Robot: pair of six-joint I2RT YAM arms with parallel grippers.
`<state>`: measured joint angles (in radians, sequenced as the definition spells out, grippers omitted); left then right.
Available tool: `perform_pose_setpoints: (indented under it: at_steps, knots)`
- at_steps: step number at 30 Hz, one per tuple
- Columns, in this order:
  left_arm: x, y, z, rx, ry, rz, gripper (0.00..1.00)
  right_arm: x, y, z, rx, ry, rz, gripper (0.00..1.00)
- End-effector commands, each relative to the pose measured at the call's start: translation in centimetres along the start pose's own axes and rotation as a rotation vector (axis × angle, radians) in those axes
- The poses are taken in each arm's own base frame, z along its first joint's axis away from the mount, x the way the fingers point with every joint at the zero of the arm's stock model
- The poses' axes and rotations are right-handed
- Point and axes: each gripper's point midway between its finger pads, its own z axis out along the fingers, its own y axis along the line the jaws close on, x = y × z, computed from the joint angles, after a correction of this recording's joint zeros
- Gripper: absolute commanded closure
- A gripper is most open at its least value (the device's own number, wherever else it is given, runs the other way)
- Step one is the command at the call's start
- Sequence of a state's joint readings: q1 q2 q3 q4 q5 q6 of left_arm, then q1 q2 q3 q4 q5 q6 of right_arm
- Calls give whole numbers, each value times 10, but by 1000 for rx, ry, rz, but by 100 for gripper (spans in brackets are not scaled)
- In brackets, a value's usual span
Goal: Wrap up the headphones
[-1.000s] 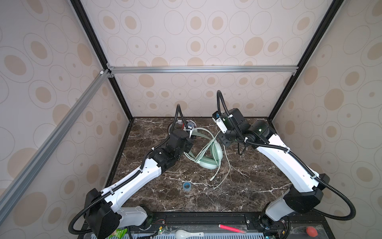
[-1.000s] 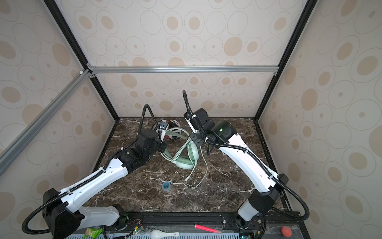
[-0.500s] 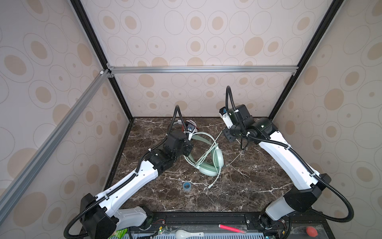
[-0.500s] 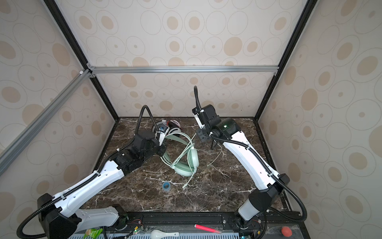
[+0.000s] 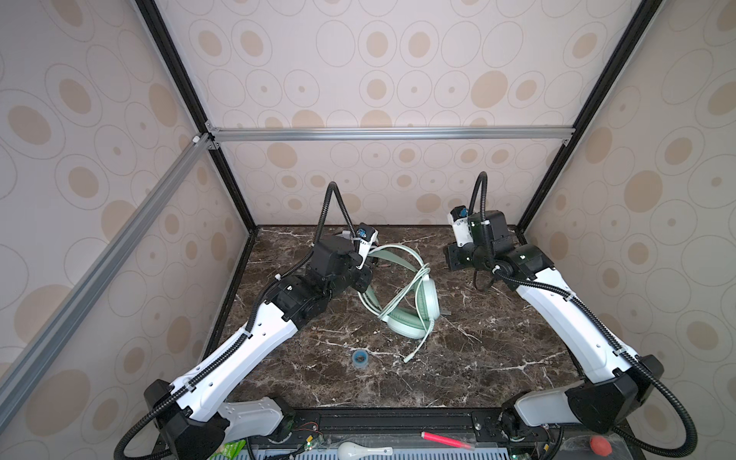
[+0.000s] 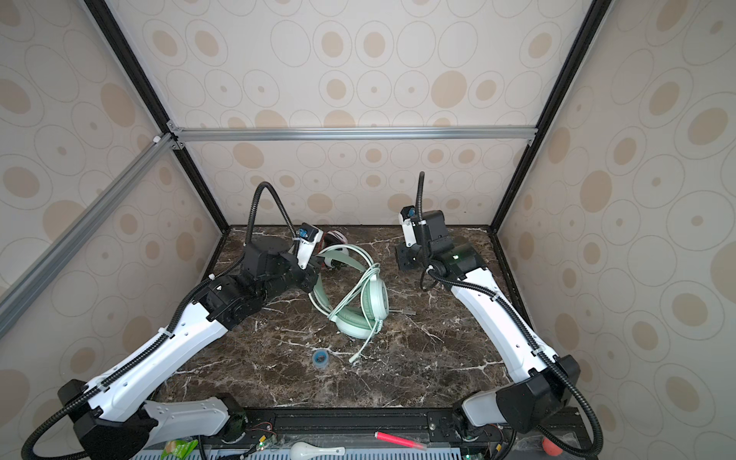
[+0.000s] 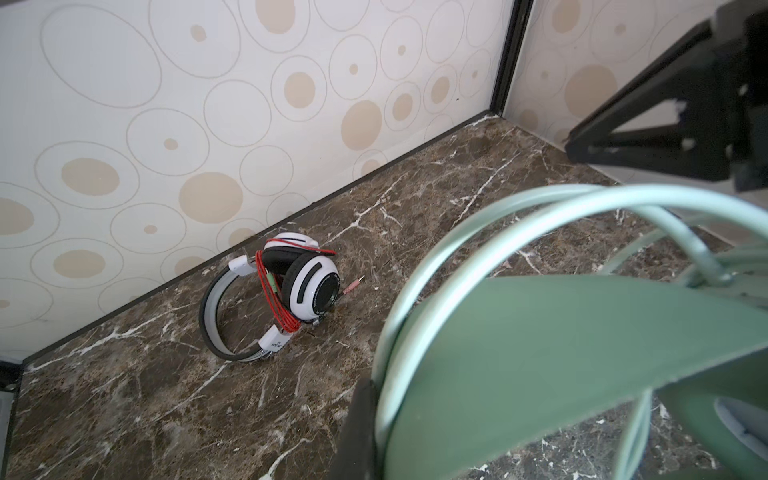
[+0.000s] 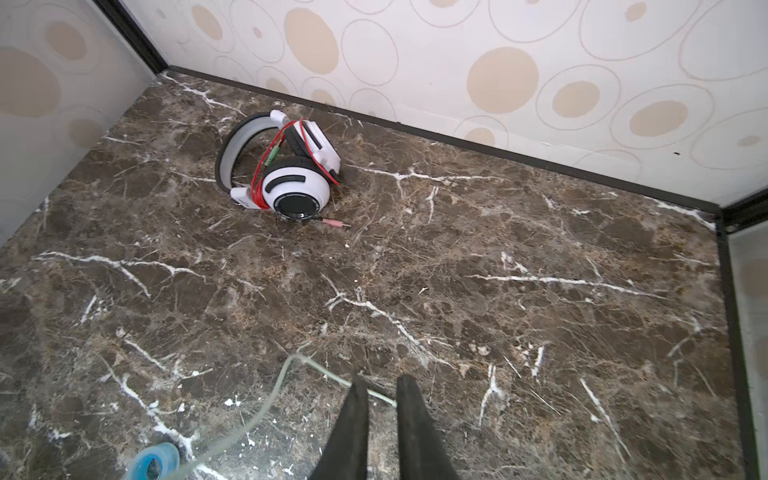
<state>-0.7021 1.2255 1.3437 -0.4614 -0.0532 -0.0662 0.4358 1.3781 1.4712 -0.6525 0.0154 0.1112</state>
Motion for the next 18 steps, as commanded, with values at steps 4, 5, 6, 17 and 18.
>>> perform_pose_setpoints:
  at_steps: [4, 5, 6, 17, 18]
  knots:
    - [-67, -5, -28, 58, -160, -106, 100, -14, 18, -19, -228, -211, 64, 57]
    - [-71, -5, -30, 61, -166, -110, 100, -13, 16, -24, -252, -243, 72, 52]
    - [-75, -6, -32, 65, -172, -116, 100, -12, 15, -29, -277, -276, 75, 46]
    - [-125, -7, -59, 103, -258, -155, 100, 40, 47, -53, -530, -327, -56, 34]
    - [-131, -8, -61, 107, -269, -158, 100, 44, 50, -53, -551, -316, -54, 34]
